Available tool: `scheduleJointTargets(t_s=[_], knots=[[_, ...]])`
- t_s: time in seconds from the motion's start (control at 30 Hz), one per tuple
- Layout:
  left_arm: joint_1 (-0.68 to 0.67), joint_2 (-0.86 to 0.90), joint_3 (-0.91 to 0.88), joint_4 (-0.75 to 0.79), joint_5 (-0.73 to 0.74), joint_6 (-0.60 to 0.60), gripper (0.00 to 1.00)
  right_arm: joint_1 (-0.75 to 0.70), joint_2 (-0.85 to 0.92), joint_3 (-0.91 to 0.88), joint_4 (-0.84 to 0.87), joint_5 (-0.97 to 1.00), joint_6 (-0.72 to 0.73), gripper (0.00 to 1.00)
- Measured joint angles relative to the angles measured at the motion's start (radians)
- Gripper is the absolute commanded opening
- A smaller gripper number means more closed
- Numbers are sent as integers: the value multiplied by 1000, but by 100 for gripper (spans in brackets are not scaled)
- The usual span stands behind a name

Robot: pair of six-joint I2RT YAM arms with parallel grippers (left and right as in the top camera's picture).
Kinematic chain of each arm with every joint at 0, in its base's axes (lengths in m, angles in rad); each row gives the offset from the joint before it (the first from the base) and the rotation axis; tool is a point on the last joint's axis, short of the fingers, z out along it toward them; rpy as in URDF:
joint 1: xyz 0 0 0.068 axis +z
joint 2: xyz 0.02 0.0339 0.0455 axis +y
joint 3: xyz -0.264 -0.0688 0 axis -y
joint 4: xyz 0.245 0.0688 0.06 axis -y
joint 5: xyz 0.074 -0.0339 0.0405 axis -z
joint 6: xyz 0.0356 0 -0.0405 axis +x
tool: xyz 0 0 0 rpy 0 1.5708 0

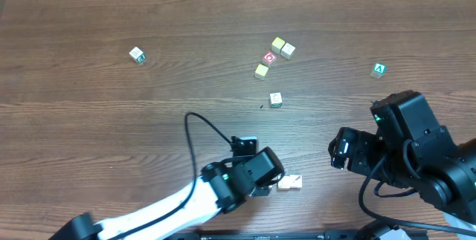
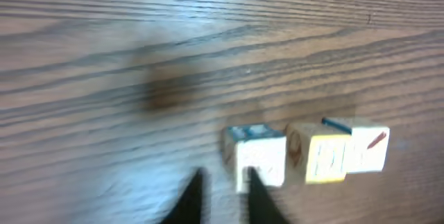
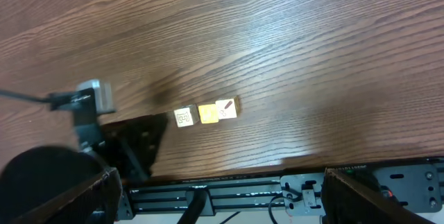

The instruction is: Flip 4 blocks

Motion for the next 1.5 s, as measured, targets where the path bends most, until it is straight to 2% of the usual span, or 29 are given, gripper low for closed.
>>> scheduleJointTargets(t_s=[0.23,0.5,0.7,1.0,1.5], knots=[[0,-47,0,-135,21,31,4,0,0,0,0,0,0,93],[27,89,0,-37,182,70,4,0,0,0,0,0,0,93],[83,195,0,-25,270,71,4,0,0,0,0,0,-1,93],[150,201,0,42,311,117,4,0,0,0,0,0,-3,93],[150,201,0,105,332,146,4,0,0,0,0,-1,-3,93]])
